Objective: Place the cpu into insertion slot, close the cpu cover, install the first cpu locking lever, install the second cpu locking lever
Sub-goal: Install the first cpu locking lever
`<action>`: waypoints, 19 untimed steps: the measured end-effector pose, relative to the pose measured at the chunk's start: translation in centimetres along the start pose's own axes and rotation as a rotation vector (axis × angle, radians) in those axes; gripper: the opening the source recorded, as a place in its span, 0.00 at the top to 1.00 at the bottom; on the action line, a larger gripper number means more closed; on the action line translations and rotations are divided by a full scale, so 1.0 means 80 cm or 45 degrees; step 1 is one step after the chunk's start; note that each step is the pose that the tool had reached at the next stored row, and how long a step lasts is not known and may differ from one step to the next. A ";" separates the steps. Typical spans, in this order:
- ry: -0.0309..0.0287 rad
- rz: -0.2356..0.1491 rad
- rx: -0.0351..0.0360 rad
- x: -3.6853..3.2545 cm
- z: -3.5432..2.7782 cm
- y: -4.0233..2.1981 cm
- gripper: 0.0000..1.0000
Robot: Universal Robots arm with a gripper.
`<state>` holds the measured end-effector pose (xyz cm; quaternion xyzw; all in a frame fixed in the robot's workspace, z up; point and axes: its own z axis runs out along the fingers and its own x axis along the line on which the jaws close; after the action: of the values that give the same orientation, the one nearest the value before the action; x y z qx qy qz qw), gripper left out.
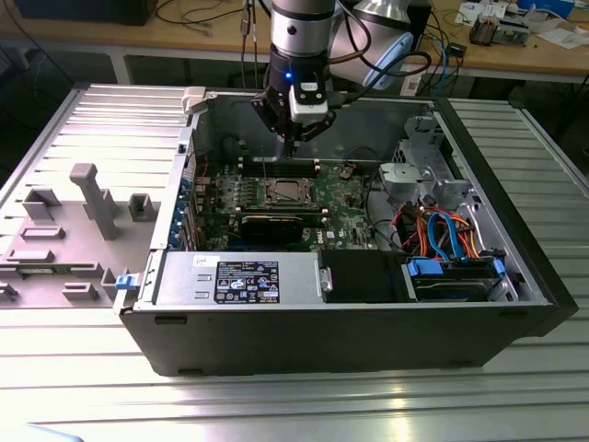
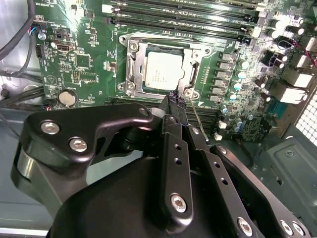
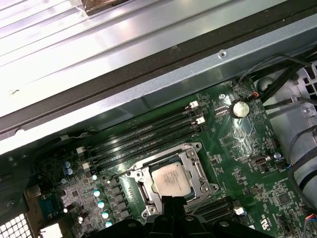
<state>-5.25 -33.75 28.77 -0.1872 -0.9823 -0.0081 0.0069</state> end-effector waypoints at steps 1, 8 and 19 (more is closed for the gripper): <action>0.0000 -0.004 0.0001 0.0000 0.0000 0.0000 0.89; 0.0005 -0.038 0.0007 0.0000 0.0000 0.0000 0.89; 0.0015 -0.110 0.0019 0.0001 0.0001 0.0000 0.89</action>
<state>-5.25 -33.75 28.76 -0.1445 -0.9894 -0.0077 0.0072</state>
